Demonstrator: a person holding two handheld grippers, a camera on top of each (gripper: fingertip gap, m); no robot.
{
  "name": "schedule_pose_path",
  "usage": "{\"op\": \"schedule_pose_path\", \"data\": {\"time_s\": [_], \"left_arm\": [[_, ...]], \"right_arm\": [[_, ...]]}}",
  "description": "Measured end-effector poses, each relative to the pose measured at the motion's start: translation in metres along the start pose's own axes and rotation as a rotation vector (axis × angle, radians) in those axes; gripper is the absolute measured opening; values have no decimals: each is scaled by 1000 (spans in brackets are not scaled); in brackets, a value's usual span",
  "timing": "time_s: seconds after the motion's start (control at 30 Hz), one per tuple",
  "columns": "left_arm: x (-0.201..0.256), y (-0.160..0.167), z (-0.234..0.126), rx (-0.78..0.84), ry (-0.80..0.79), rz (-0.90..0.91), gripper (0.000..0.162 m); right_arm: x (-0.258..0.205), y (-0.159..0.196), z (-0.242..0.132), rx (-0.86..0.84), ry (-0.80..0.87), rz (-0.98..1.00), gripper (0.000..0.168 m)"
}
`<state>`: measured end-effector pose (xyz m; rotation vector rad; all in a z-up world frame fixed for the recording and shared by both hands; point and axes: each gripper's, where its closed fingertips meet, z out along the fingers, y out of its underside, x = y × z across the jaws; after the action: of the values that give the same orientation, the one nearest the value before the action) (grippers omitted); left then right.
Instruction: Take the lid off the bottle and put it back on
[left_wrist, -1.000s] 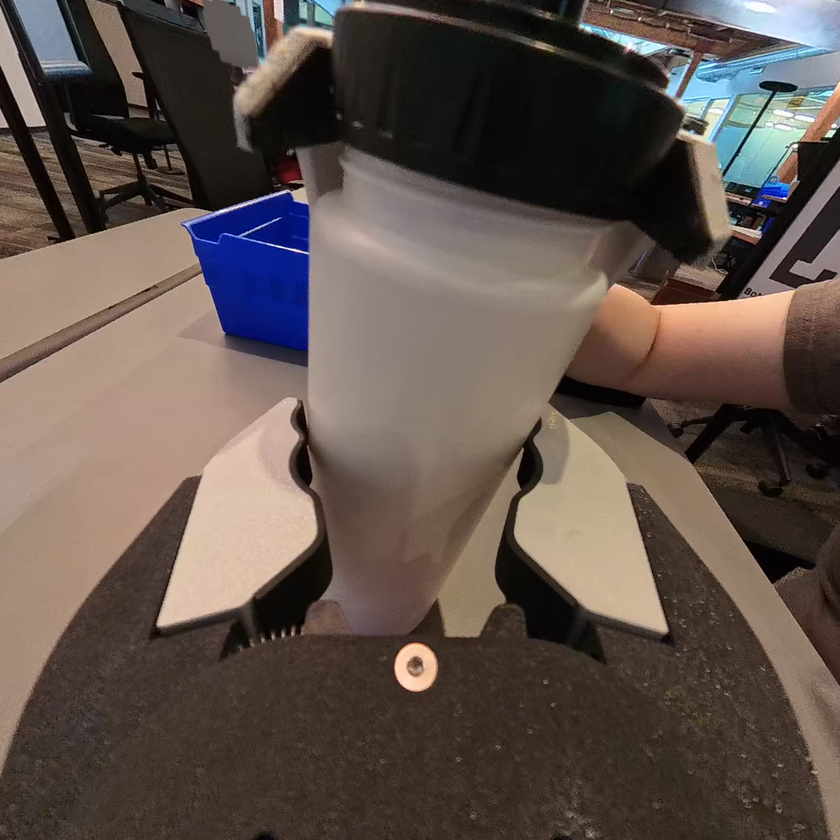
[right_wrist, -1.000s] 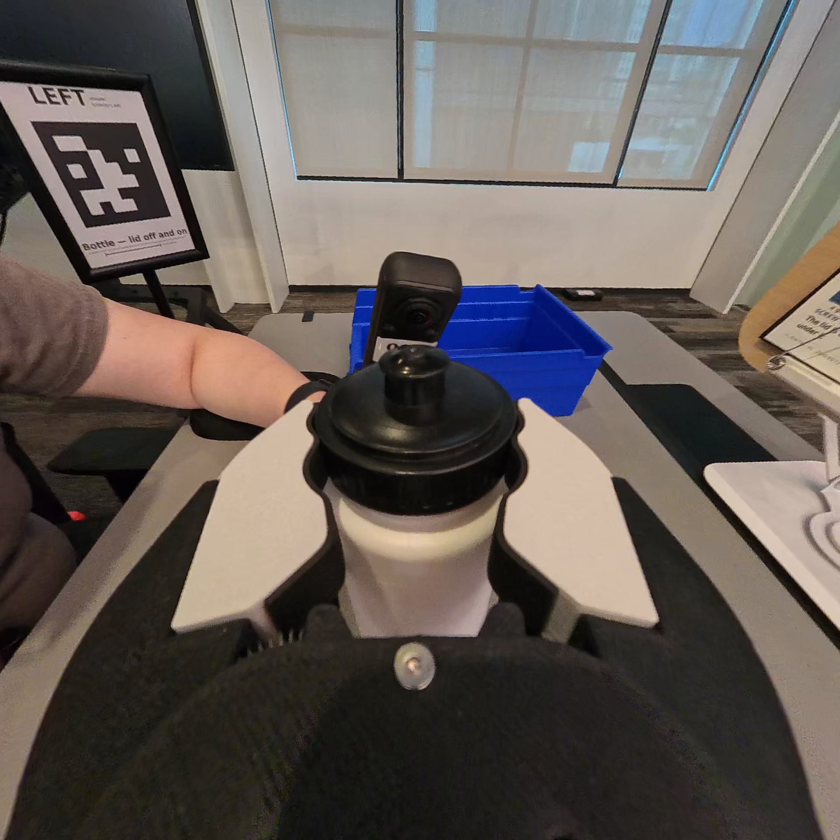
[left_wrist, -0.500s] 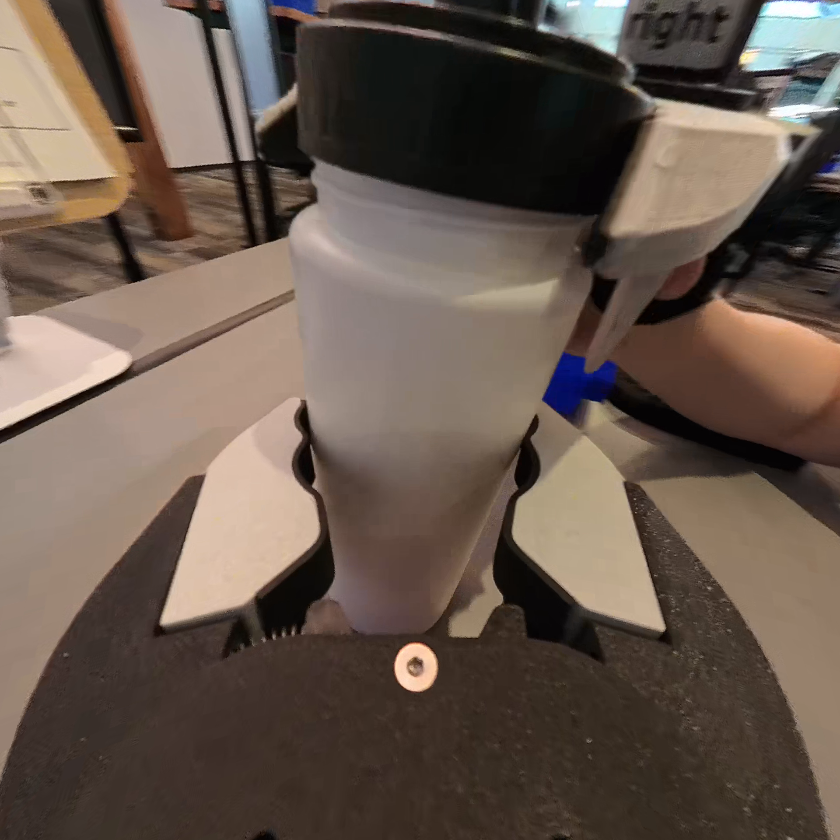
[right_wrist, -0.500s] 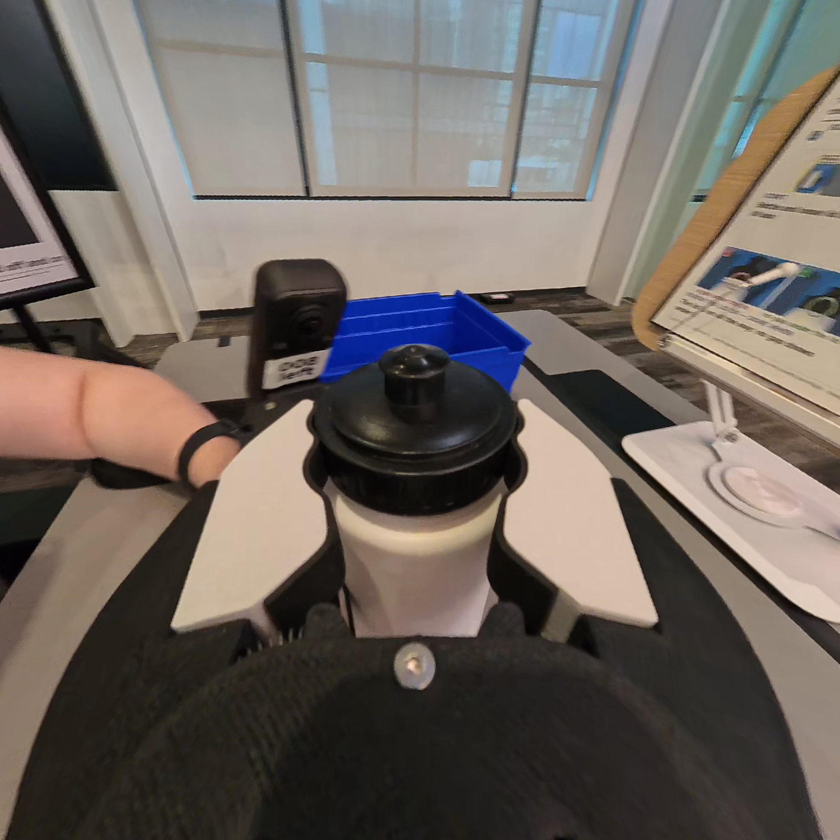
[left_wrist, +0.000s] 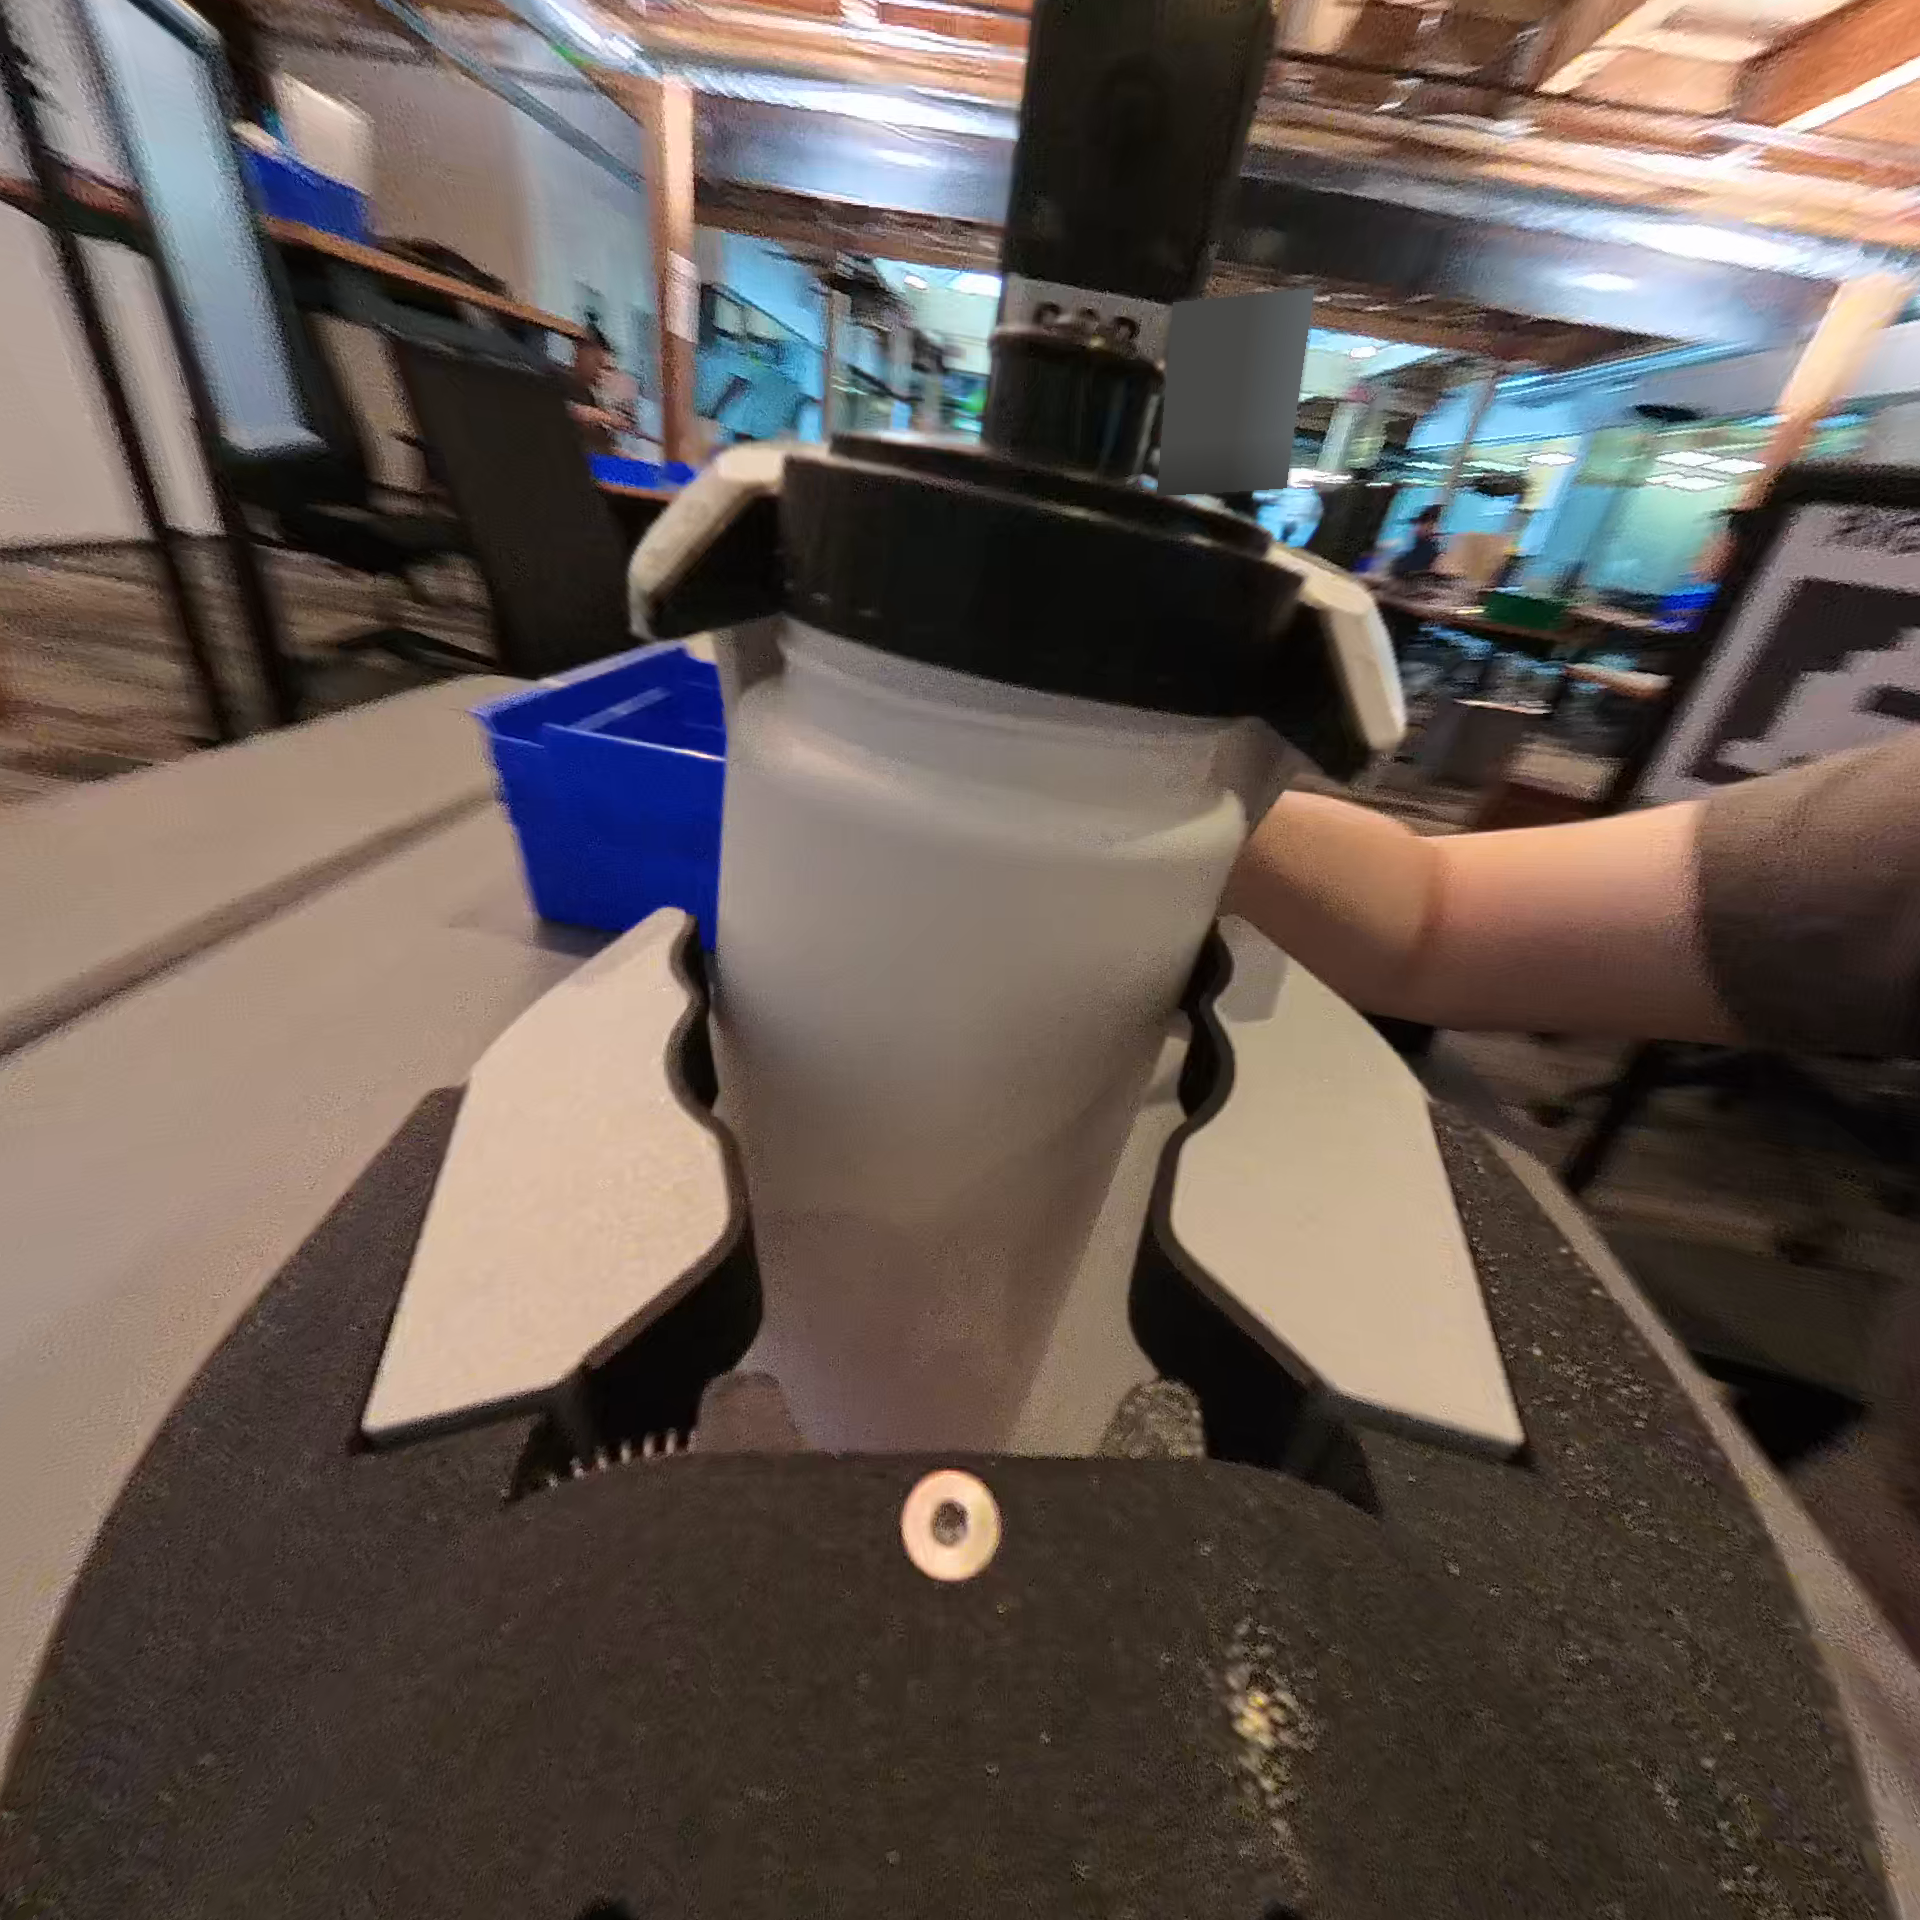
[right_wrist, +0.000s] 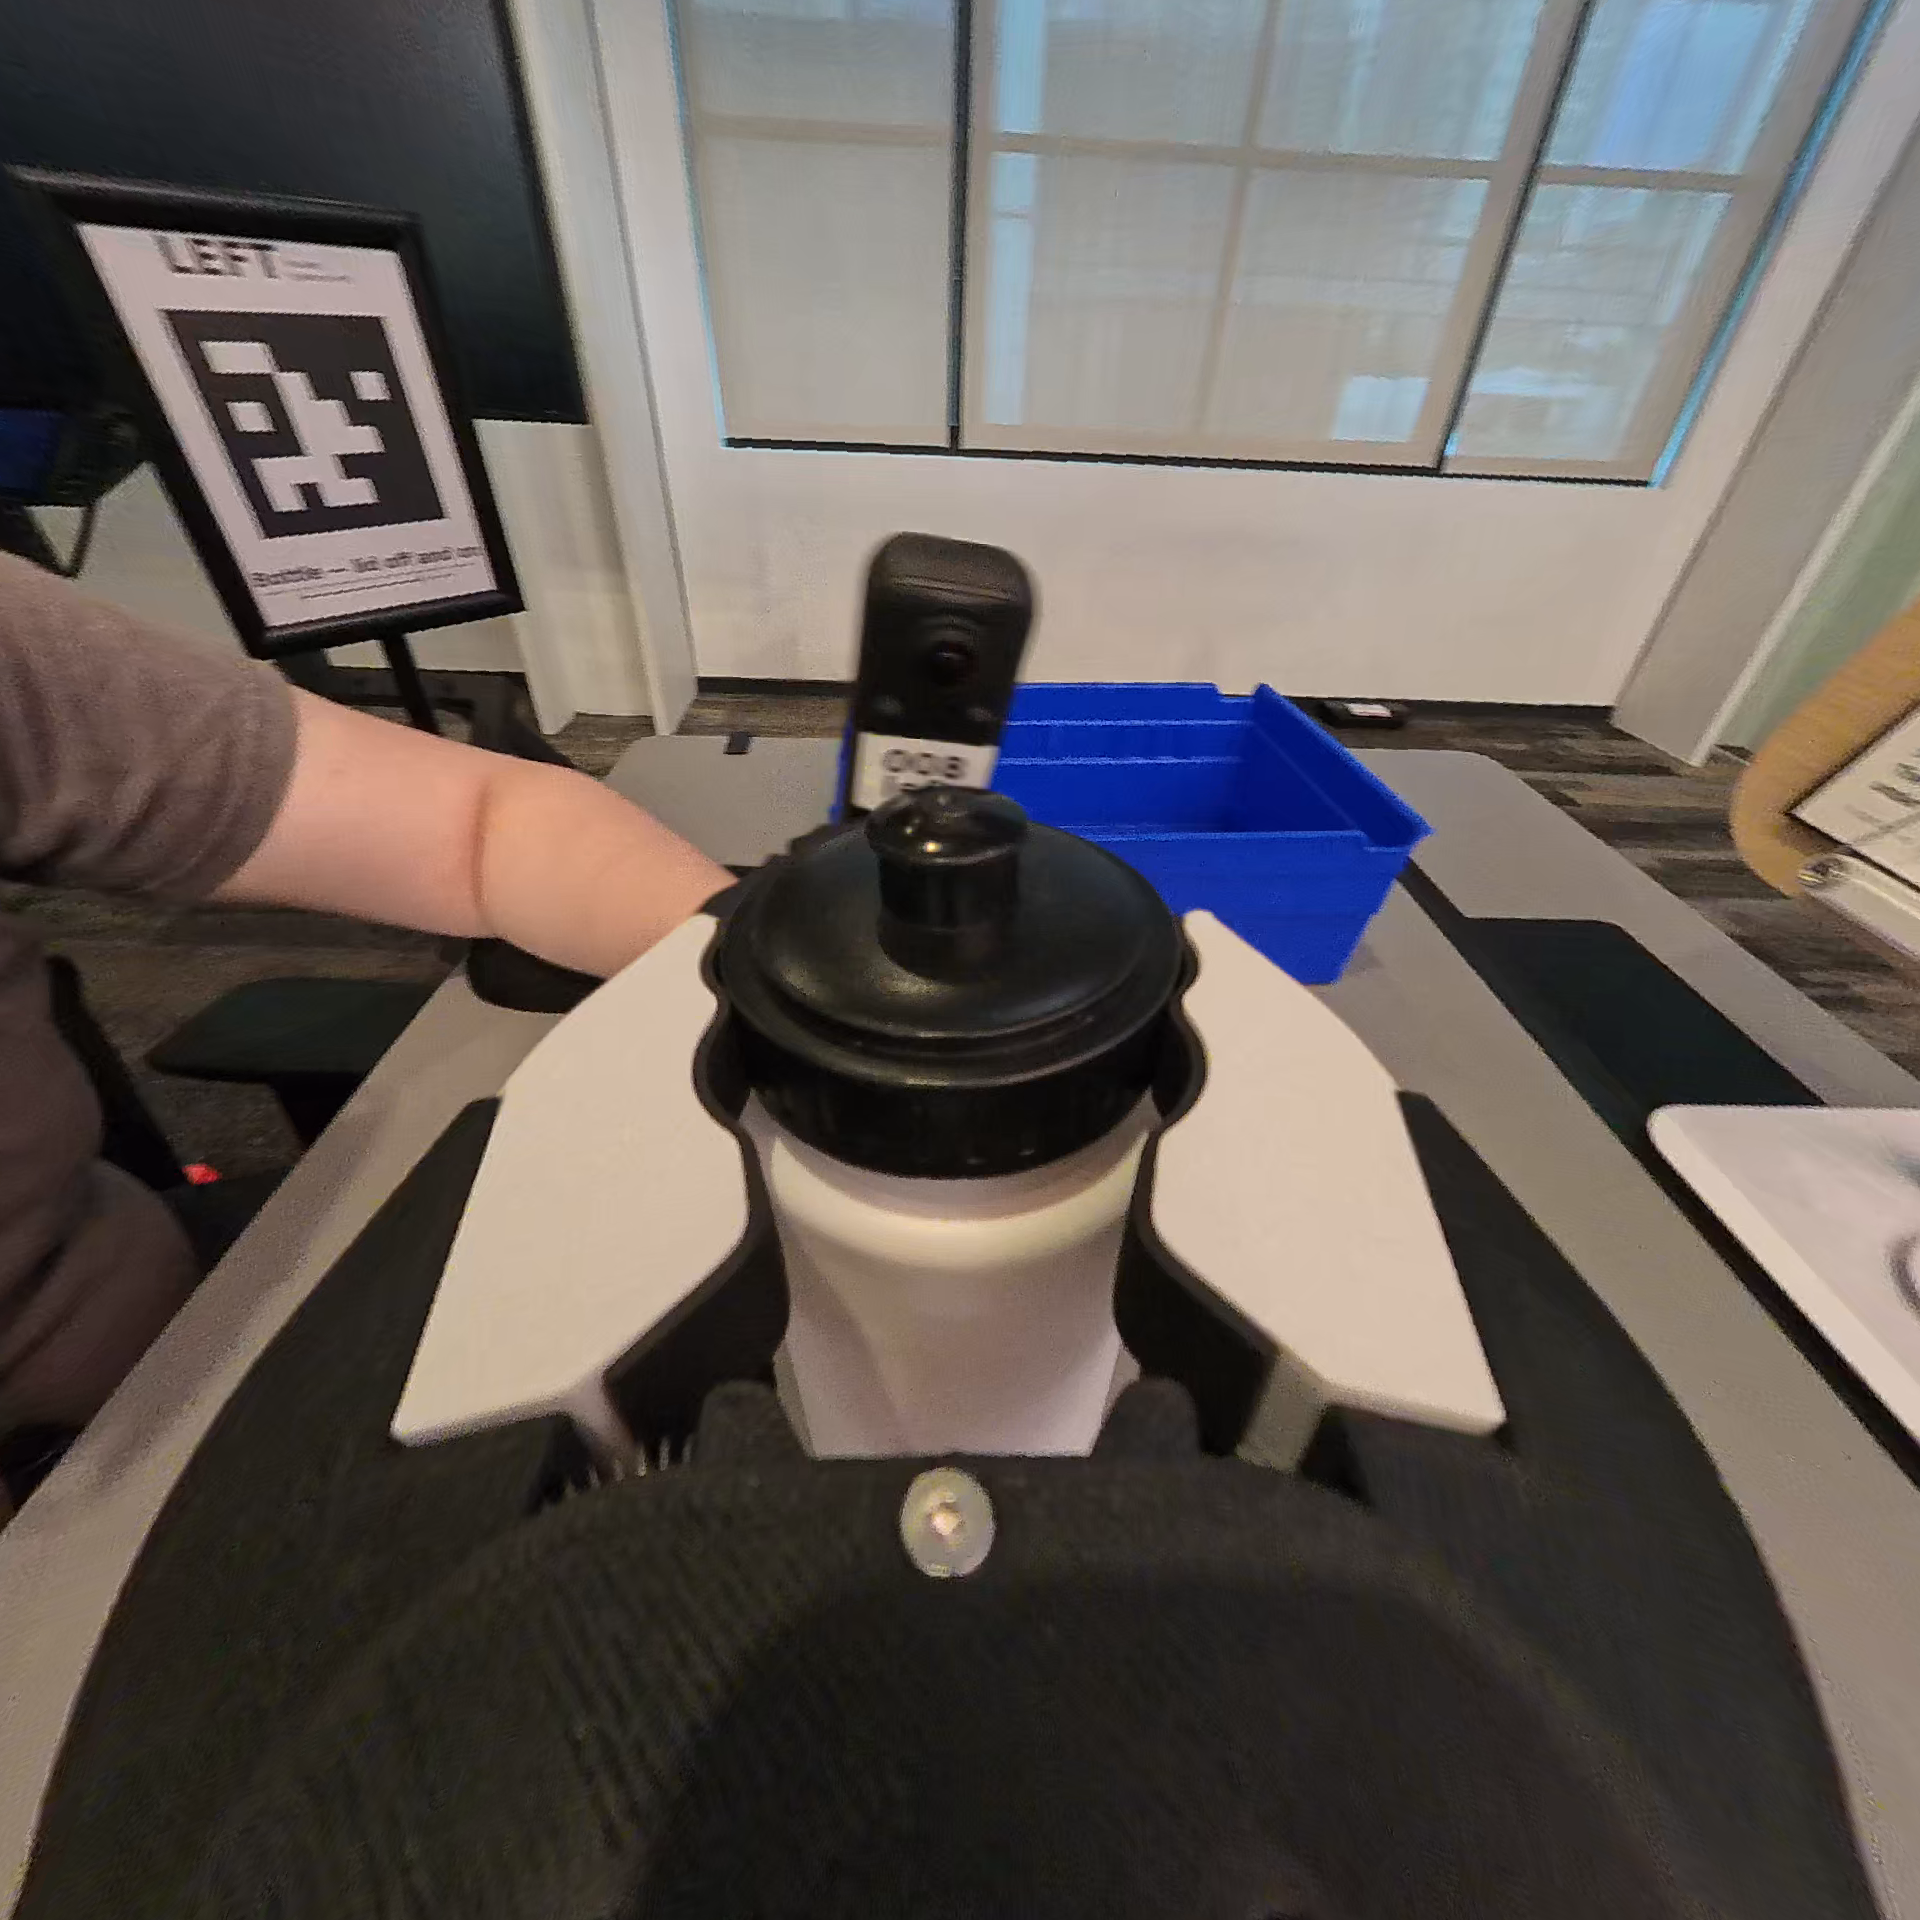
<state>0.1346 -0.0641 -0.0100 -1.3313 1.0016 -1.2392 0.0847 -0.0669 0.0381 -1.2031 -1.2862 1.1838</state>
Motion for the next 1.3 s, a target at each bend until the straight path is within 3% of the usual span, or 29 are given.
{"op": "schedule_pose_path", "data": {"time_s": [0.07,0.17,0.37,0.47,0.6,0.77,0.87,1.0,1.13,1.23,1.3], "left_arm": [[8,4,2,-17,78,-42,90],[6,7,3,-40,40,13,89],[-27,8,4,-81,-372,131,87],[-33,9,2,-116,-526,180,88],[-22,8,6,-77,-384,321,97],[-6,-9,-1,42,-98,99,88],[-2,-7,-5,36,-24,85,80],[-6,-6,-3,0,-77,92,79],[-23,-8,0,-28,-320,105,79],[-26,-7,-1,-63,-466,220,79],[-26,-3,2,-86,-454,330,85]], "right_arm": [[-5,0,1,1,-31,11,79],[-2,0,2,-1,-9,14,79],[24,1,0,-10,186,15,79],[24,1,1,-16,201,19,79],[20,2,-2,-39,147,14,79],[12,2,-2,-36,83,0,79],[6,2,-1,-33,41,7,79],[12,2,-3,-32,74,13,79],[28,3,-6,-29,178,33,79],[29,3,-7,-30,183,13,79],[24,2,-7,-35,149,1,79]]}}
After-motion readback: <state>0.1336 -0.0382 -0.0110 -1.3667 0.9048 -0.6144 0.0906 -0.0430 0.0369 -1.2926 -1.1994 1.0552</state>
